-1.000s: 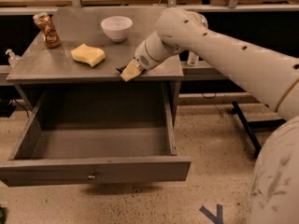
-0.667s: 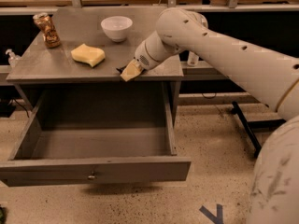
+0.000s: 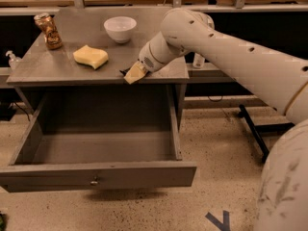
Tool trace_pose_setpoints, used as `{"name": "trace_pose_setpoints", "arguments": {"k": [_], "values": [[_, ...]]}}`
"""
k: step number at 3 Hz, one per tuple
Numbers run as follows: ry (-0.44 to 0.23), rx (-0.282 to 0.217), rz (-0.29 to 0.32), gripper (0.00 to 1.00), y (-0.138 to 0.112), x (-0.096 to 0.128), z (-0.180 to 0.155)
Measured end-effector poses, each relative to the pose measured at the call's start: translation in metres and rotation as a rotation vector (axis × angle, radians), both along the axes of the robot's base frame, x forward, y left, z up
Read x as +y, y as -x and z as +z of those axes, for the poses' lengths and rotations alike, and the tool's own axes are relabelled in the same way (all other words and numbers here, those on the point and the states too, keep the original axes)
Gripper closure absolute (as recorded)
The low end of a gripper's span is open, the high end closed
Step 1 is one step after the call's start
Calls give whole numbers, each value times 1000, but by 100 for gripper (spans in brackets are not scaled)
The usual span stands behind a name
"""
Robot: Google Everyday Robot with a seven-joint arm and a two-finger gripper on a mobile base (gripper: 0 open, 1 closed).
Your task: Place rxbar blueberry into top drawer
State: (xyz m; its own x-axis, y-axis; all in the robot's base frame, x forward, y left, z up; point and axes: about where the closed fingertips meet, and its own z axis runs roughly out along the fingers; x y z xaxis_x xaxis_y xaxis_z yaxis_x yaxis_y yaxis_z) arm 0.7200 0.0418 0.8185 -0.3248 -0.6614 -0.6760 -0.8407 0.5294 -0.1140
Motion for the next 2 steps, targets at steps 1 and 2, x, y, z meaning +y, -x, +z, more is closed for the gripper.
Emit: {"name": "trace_pose_setpoints", "arguments": {"k": [1,2], "values": [[0,0,0,100,0,0,0],[0,0,0,100,0,0,0]]}}
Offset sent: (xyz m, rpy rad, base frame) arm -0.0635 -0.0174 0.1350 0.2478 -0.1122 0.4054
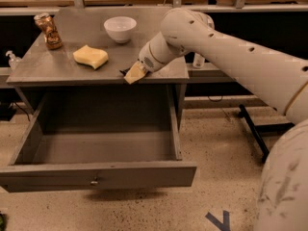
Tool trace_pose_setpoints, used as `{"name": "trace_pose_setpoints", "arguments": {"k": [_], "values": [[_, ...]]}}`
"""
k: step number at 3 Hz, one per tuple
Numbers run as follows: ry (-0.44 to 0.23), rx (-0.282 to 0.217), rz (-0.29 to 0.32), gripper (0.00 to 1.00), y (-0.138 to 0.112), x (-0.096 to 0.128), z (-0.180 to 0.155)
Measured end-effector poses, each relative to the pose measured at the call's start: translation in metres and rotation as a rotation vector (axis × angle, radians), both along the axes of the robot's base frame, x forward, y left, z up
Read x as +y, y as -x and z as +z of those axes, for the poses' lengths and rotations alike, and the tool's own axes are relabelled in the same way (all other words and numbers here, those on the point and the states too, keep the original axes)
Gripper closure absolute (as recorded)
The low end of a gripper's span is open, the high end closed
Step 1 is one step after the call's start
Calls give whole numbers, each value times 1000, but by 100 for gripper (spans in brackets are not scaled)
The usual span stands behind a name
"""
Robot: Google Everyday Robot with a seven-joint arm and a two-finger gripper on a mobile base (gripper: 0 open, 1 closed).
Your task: Place rxbar blueberry into top drawer
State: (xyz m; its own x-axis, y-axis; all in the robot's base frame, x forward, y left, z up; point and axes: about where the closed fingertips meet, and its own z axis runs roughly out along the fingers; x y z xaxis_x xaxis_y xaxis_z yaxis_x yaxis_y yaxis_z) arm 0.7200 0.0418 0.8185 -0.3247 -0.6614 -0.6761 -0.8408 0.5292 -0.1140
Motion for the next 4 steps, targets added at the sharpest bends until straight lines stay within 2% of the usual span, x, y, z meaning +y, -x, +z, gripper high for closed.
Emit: {"name": "trace_pose_setpoints", "arguments": {"k": [4], "values": [[0,0,0,100,0,0,0]]}}
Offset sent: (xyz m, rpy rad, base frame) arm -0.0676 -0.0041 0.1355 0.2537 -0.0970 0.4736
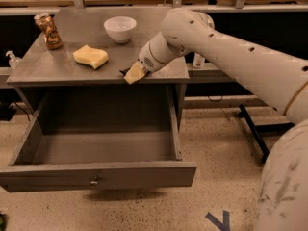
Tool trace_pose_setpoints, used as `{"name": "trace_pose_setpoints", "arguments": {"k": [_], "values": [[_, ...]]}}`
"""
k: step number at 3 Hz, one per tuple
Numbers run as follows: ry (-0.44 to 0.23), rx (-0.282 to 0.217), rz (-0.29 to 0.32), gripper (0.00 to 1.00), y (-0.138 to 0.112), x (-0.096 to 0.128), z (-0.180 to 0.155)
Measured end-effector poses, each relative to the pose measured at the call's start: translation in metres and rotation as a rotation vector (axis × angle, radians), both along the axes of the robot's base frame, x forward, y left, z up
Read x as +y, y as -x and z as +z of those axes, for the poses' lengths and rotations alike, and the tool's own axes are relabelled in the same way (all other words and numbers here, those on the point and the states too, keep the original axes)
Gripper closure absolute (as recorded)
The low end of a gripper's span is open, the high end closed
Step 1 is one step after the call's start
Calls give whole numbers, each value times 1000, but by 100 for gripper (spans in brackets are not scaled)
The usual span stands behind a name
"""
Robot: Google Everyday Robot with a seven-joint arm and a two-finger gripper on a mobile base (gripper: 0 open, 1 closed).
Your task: Place rxbar blueberry into top drawer
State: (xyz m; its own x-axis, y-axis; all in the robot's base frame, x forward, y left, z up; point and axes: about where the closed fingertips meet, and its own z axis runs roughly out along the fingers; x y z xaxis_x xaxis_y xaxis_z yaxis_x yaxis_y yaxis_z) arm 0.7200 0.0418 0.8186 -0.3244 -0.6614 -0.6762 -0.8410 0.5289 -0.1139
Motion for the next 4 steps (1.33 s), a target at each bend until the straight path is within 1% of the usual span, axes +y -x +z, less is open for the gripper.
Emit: {"name": "trace_pose_setpoints", "arguments": {"k": [1,2,3,4], "values": [[0,0,0,100,0,0,0],[-16,-10,34,100,6,0,11],[-78,-50,170,100,30,-1,55],[-141,-98,313,100,61,-4,106]]}}
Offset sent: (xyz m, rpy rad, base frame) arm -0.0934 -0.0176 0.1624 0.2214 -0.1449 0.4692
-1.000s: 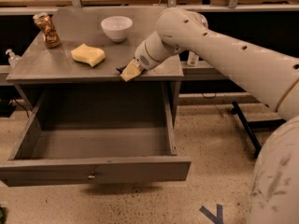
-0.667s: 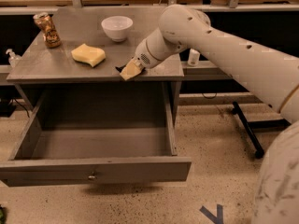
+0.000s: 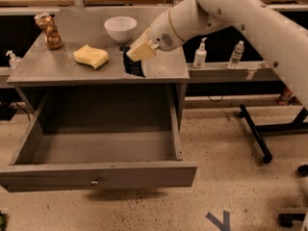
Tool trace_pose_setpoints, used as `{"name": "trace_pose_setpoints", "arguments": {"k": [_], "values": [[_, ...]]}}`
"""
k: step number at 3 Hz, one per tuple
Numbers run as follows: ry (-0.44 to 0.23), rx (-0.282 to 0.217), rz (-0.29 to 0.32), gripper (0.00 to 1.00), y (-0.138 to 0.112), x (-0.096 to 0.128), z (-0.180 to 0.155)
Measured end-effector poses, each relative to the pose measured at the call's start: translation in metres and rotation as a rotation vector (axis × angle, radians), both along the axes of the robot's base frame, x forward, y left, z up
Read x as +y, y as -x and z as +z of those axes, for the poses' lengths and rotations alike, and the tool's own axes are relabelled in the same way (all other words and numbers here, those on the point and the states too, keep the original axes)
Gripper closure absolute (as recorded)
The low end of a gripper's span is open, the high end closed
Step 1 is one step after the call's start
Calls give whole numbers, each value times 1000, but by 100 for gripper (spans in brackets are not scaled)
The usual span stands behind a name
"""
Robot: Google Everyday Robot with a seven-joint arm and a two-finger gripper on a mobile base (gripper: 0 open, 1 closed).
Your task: Place rxbar blueberry into top drawer
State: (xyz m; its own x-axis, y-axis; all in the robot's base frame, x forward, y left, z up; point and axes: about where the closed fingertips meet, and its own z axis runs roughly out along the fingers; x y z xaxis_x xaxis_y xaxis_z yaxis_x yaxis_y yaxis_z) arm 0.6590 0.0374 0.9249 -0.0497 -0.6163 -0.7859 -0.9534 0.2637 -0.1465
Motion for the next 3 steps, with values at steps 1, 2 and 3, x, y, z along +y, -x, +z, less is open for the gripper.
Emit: {"name": "trace_pose_setpoints", "arguments": {"k": [1,2,3], "values": [[-38,0,69,100,15,1,14],[-58,26,102,100,17,11,1],[-80,60,117,100,16,20,-17]]}}
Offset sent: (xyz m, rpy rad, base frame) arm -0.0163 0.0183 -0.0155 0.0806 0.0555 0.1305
